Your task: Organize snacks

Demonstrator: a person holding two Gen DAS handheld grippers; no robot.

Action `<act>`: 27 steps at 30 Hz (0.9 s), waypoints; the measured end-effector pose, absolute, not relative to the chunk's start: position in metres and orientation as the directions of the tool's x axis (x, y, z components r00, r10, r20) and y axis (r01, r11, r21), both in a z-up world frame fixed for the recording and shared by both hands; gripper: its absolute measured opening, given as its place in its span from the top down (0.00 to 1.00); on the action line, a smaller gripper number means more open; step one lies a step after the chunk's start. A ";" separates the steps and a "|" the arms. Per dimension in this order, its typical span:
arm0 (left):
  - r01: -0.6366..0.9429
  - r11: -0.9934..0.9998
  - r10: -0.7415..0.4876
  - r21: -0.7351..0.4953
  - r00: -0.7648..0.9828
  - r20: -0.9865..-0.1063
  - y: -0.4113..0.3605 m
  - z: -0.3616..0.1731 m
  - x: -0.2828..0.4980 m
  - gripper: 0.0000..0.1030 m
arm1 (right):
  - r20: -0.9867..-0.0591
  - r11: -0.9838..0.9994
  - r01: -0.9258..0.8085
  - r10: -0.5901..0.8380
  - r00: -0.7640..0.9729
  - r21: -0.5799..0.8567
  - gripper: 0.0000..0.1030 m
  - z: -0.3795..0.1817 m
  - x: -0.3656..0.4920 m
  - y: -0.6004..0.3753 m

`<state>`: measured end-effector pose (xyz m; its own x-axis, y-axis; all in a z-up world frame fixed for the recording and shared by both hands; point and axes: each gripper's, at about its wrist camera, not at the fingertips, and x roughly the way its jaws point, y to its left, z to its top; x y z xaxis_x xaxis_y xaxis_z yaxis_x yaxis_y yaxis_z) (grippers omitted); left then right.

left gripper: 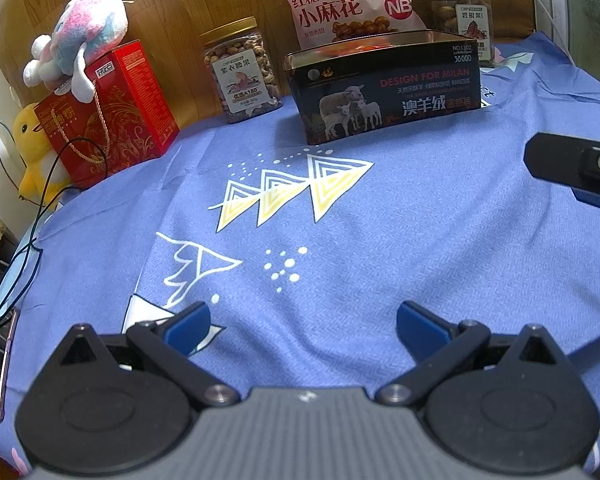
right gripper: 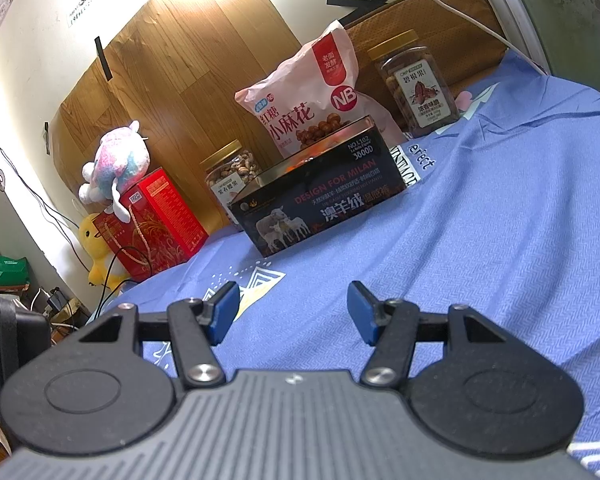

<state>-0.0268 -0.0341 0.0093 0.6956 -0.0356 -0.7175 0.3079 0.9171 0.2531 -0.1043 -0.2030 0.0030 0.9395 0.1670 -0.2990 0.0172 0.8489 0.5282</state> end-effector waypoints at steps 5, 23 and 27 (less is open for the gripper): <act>0.307 0.917 -0.035 0.253 0.696 -0.717 -0.034 0.009 -0.027 0.00 | -0.299 0.849 0.018 0.166 0.940 0.528 0.40 0.003 -0.104 -0.203; 0.297 0.918 -0.024 0.262 0.701 -0.713 -0.033 0.009 -0.025 0.00 | -0.299 0.849 0.017 0.167 0.940 0.528 0.40 0.003 -0.104 -0.204; 0.298 0.917 -0.023 0.265 0.702 -0.711 -0.034 0.009 -0.025 0.00 | -0.299 0.848 0.018 0.167 0.940 0.529 0.40 0.003 -0.104 -0.204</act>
